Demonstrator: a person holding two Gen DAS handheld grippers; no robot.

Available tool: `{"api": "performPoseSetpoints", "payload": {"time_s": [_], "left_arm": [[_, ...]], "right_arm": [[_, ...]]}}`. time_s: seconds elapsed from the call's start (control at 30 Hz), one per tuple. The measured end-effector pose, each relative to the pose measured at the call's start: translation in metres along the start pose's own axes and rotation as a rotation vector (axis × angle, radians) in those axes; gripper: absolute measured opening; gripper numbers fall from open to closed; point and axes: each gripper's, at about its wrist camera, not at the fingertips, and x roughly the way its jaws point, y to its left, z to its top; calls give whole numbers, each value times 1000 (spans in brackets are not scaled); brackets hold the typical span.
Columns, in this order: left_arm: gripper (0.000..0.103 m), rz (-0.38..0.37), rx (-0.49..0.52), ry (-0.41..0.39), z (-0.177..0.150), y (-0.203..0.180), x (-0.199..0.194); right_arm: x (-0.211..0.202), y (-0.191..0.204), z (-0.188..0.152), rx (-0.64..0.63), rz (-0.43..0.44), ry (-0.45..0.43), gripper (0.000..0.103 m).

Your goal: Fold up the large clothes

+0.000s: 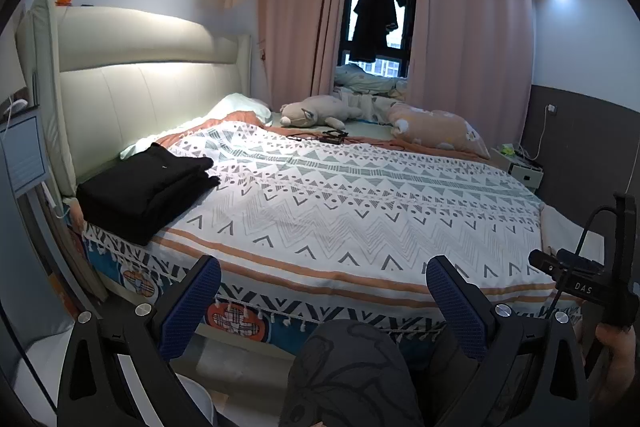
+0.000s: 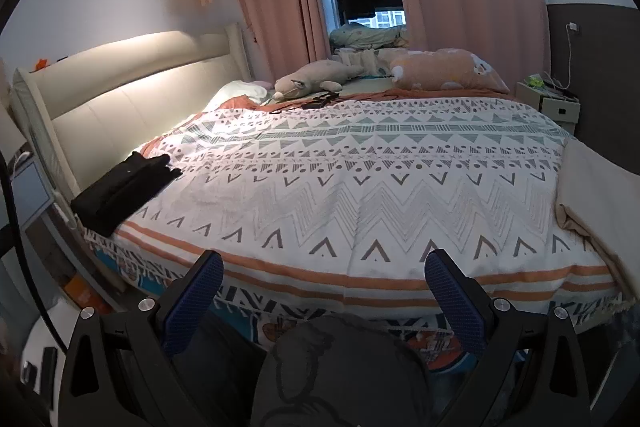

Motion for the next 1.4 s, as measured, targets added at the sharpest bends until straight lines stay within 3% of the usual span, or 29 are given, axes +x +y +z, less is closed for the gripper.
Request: {"api": "performPoseSetpoints", "payload": {"time_s": [1.4], "left_arm": [[102, -13, 4, -25, -7, -3, -15]], "right_arm": [[-12, 5, -8, 7, -23, -8, 101]]}}
